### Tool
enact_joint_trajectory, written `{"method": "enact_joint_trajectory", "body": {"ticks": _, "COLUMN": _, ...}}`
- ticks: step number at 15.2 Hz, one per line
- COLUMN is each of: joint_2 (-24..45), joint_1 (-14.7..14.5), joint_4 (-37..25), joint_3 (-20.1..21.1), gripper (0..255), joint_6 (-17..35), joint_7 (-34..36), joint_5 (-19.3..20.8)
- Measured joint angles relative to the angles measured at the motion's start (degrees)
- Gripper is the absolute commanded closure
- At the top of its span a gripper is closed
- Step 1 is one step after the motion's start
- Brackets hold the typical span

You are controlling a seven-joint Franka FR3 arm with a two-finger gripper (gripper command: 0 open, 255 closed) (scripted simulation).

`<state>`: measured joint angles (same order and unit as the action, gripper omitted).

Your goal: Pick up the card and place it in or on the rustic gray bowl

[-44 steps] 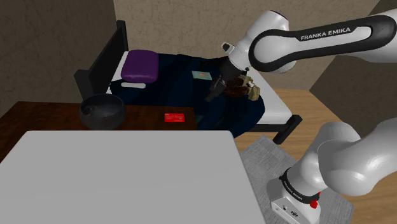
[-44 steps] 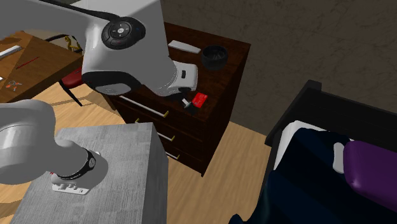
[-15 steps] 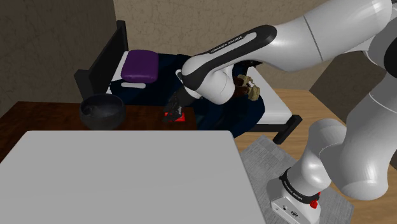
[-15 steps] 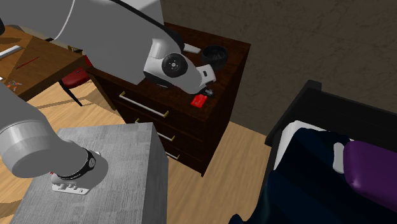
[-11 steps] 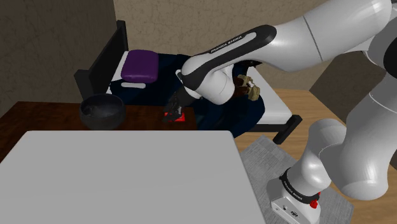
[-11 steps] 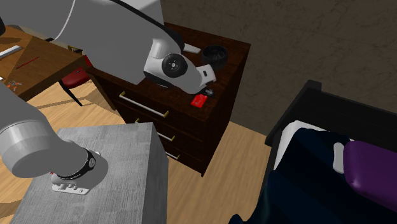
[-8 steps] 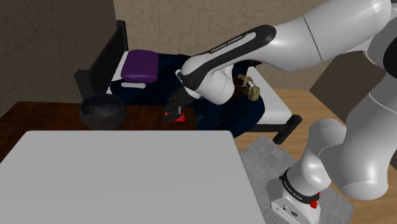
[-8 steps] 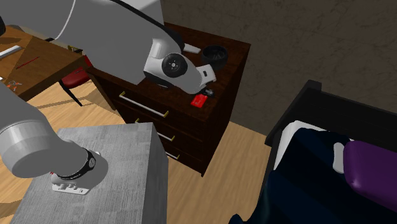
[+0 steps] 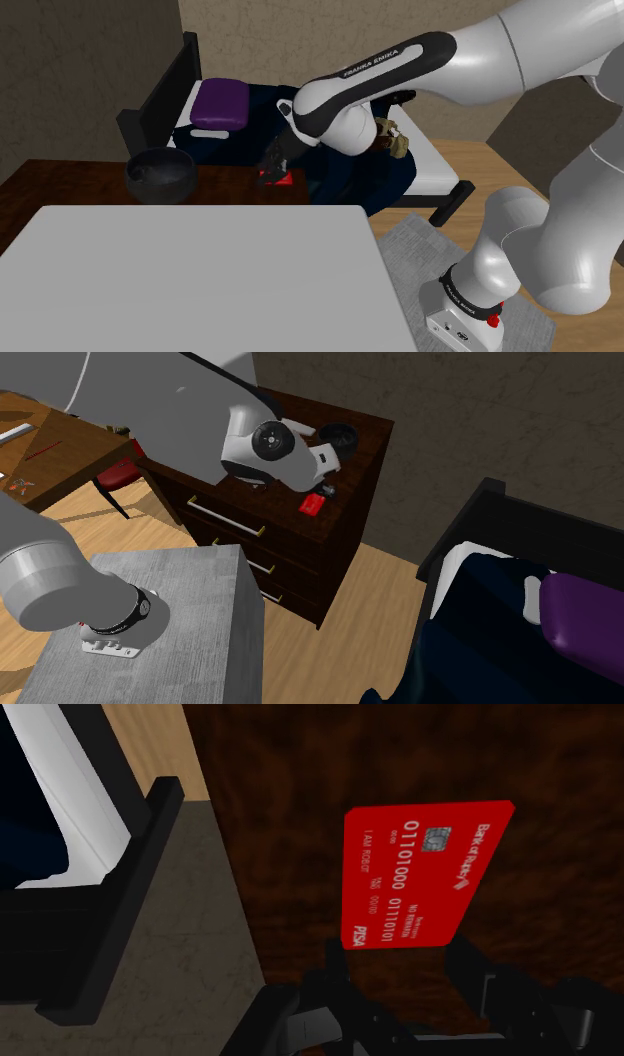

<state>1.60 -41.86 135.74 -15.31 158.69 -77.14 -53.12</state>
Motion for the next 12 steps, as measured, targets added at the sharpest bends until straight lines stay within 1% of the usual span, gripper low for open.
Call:
{"method": "enact_joint_trajectory", "body": {"ticks": 6, "joint_2": -3.8, "joint_1": 0.4, "joint_4": 0.1, "joint_3": -0.4, "gripper": 255, "joint_6": -2.2, "joint_7": 7.4, "joint_5": 8.1}}
{"method": "enact_joint_trajectory", "body": {"ticks": 12, "joint_2": -7.2, "joint_1": 1.3, "joint_4": -0.6, "joint_3": -0.1, "gripper": 255, "joint_6": -5.0, "joint_7": 13.9, "joint_5": 15.0}}
